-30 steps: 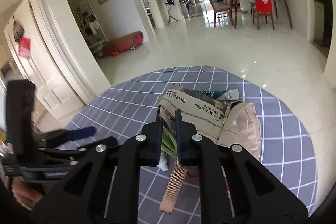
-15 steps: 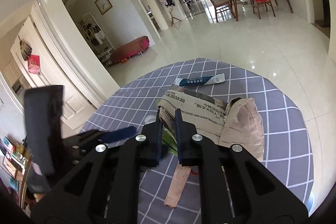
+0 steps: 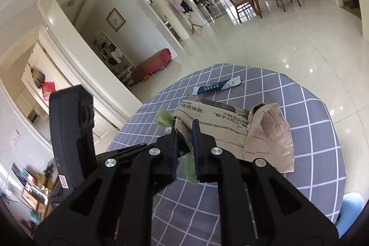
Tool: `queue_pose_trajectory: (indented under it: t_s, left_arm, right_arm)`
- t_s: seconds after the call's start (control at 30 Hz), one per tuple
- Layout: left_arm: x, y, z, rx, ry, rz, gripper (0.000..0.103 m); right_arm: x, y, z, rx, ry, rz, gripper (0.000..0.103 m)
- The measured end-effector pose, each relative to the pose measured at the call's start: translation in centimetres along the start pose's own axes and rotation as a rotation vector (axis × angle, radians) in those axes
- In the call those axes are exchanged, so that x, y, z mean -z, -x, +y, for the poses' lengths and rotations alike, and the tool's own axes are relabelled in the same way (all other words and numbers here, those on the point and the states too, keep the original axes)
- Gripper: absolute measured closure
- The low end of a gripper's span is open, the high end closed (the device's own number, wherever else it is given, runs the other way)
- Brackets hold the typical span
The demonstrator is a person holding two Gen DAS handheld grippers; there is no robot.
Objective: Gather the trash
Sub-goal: 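Carry the paper bag and green item over the blue bucket and open both grippers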
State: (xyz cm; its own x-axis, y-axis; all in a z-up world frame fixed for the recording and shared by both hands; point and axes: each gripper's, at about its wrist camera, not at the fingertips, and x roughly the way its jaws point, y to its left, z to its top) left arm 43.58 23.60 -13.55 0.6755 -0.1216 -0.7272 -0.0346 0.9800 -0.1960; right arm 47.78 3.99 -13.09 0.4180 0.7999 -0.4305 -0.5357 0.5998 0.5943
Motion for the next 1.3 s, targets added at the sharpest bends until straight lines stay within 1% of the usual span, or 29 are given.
queue_pose_trajectory:
  t_s: [0.2, 0.33, 0.37, 0.53, 0.63, 0.7, 0.8, 0.97, 1.07, 1.13, 1.2, 1.23, 1.3]
  left_arm:
    - [1.2, 2.7, 0.5, -0.027, -0.015, -0.033, 0.1]
    - [2.1, 4.6, 0.6, -0.037, -0.021, -0.049, 0.1]
    - [2.1, 5.0, 0.6, -0.035, -0.021, -0.056, 0.1]
    - [1.6, 8.0, -0.2, -0.006, -0.025, -0.105, 0.1]
    - [1.4, 9.8, -1.6, 0.015, -0.042, -0.137, 0.1]
    - [1.3, 11.0, -3.1, 0.035, -0.061, -0.156, 0.1]
    - [1.6, 12.0, -5.9, 0.068, -0.096, -0.173, 0.1]
    - [2.6, 11.5, -12.1, 0.148, -0.167, -0.153, 0.1]
    - [3.9, 10.0, -16.3, 0.202, -0.212, -0.115, 0.1]
    - [4.7, 8.6, -19.6, 0.236, -0.245, -0.083, 0.1]
    - [5.6, 7.2, -22.4, 0.265, -0.272, -0.055, 0.1]
    - [6.1, 6.4, -24.0, 0.279, -0.289, -0.039, 0.1]
    - [7.0, 5.0, -26.4, 0.296, -0.313, -0.009, 0.1]
  right_arm:
    - [0.5, 1.0, 0.6, 0.02, 0.005, -0.014, 0.088]
    - [1.3, 1.4, 2.1, 0.113, 0.074, -0.036, 0.091]
    - [1.3, 1.7, 2.5, 0.121, 0.081, -0.046, 0.091]
    - [0.9, 4.6, 4.3, 0.126, 0.111, -0.114, 0.097]
    - [0.5, 7.1, 4.9, 0.117, 0.117, -0.144, 0.098]
    - [0.5, 8.9, 5.1, 0.109, 0.114, -0.163, 0.098]
    - [0.8, 12.2, 4.6, 0.122, 0.112, -0.197, 0.098]
    - [2.4, 18.8, 2.0, 0.178, 0.082, -0.253, 0.098]
    - [3.7, 23.0, -0.2, 0.236, 0.058, -0.288, 0.098]
    - [4.7, 25.7, -2.1, 0.291, 0.042, -0.306, 0.098]
    - [5.7, 27.7, -3.7, 0.334, 0.023, -0.315, 0.098]
    - [6.5, 29.1, -5.1, 0.375, 0.007, -0.322, 0.098]
    - [7.6, 30.6, -6.7, 0.424, -0.012, -0.328, 0.098]
